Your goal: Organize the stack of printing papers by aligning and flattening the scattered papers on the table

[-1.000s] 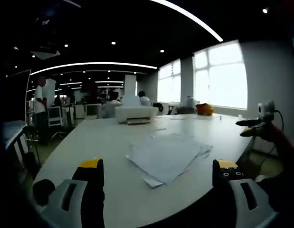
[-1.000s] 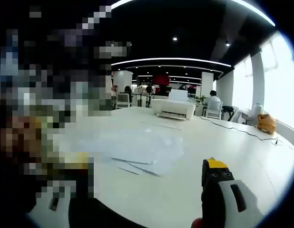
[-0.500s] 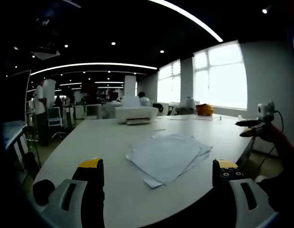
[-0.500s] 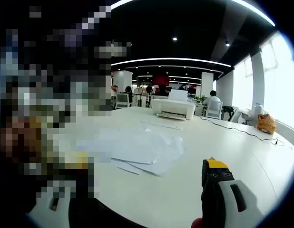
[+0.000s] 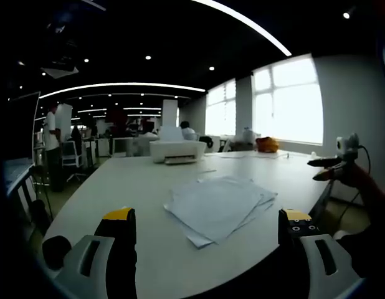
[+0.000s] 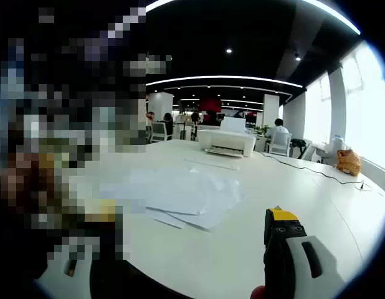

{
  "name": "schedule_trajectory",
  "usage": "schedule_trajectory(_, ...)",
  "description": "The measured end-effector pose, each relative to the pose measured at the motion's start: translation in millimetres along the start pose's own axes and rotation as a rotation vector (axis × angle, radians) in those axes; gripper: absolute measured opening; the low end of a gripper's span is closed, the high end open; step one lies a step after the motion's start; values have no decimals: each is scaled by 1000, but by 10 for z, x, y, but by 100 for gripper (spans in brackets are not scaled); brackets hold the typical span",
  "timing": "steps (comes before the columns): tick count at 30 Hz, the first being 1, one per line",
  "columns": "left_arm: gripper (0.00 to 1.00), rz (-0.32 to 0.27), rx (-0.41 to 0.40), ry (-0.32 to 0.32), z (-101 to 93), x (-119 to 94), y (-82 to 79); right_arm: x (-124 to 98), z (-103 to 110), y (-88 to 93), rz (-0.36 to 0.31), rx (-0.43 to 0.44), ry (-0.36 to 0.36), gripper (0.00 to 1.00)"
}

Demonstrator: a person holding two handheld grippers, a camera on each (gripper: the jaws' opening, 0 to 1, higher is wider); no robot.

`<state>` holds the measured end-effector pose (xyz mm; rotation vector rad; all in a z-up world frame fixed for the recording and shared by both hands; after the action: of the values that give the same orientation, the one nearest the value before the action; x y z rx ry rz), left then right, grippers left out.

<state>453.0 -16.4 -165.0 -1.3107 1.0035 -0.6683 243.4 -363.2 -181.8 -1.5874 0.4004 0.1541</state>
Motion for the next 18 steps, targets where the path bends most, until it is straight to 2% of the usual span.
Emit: schedule_trajectory(18,97,5,4,5,-17,9,9,7,3,10,5,-1,1,90)
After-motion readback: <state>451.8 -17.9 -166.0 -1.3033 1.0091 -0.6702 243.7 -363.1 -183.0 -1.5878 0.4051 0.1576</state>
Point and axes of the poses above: the point that each gripper's makers call its tool centre point, and the gripper's own axes: x roughly forward along the fingers, z roughly to its left, y roughly out of its underside, the point moved 4 cm from there along -x, roughly backward along the fingers, and after that the axes turned 6 degrees about z, right-handed, at the moved point
